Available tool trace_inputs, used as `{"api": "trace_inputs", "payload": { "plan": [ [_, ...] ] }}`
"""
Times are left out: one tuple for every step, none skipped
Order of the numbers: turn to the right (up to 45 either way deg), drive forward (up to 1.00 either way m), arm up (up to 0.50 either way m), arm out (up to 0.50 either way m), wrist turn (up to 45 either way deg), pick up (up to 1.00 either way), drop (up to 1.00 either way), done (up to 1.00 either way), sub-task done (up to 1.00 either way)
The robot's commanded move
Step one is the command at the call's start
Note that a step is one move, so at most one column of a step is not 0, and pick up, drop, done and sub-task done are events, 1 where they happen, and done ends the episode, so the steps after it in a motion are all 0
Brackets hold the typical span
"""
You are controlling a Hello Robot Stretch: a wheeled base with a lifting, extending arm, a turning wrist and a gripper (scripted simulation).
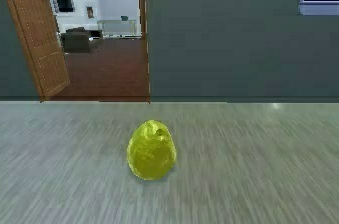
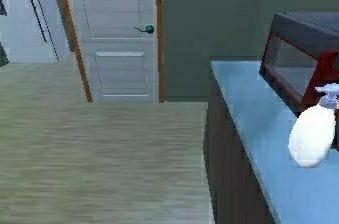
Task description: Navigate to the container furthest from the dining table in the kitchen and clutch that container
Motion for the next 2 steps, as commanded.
{"api": "trace_inputs", "payload": {
  "plan": [
    [0.0, 0.30, 0.00, 0.00, 0.0, 0.00, 0.00, 0.00, 0.00],
    [-45.0, 0.00, 0.00, 0.00, 0.0, 0.00, 0.00, 0.00, 0.00]
  ]
}}
